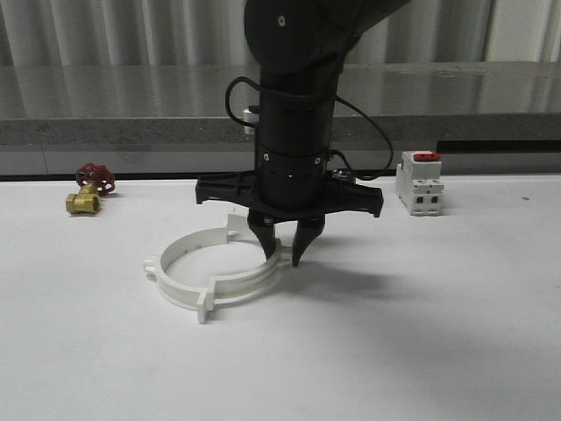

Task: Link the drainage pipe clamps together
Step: 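Lower the clamp half to join the first half into a ring, then open the right gripper and lift it away from the ring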

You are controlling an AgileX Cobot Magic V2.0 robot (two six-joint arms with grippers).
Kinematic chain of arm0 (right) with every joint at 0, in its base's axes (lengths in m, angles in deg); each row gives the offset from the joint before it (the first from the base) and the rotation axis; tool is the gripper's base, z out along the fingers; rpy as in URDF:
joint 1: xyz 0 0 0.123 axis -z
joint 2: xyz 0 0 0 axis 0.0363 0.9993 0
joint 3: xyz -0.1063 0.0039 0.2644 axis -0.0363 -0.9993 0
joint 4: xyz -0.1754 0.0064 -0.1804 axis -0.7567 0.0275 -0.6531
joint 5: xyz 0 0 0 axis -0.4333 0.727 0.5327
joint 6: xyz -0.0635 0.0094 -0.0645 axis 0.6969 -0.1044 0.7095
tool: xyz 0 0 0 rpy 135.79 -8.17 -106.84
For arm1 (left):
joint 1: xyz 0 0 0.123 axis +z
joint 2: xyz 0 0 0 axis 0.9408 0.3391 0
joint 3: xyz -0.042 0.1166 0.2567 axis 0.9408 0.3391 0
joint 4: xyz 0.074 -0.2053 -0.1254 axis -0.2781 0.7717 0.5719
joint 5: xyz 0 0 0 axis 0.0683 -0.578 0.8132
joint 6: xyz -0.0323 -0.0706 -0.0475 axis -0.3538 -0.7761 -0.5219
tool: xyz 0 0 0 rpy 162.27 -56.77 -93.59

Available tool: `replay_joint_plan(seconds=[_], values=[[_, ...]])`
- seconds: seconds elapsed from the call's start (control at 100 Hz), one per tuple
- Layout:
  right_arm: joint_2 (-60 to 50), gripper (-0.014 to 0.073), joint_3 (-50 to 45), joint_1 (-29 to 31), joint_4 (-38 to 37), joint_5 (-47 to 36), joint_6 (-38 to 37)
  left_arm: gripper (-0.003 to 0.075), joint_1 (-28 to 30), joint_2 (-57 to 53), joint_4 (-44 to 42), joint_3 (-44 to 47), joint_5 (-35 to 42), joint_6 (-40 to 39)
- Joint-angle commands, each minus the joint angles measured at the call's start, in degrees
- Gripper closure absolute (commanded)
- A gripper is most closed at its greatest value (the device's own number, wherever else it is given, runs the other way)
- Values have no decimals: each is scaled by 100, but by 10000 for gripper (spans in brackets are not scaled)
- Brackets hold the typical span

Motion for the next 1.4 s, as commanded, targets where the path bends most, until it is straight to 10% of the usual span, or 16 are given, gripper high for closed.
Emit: replay_joint_plan(seconds=[0.0,0.37,0.87,1.39], values=[[-343,620,173,1,-59,-65,63,741,10,33,2,-138,411,-14],[-343,601,173,1,33,35,217,741,10,33,2,-138,411,-14],[-343,161,173,1,59,-246,299,741,10,33,2,-138,411,-14],[-976,155,173,95,-618,86,895,741,10,33,2,-138,411,-14]])
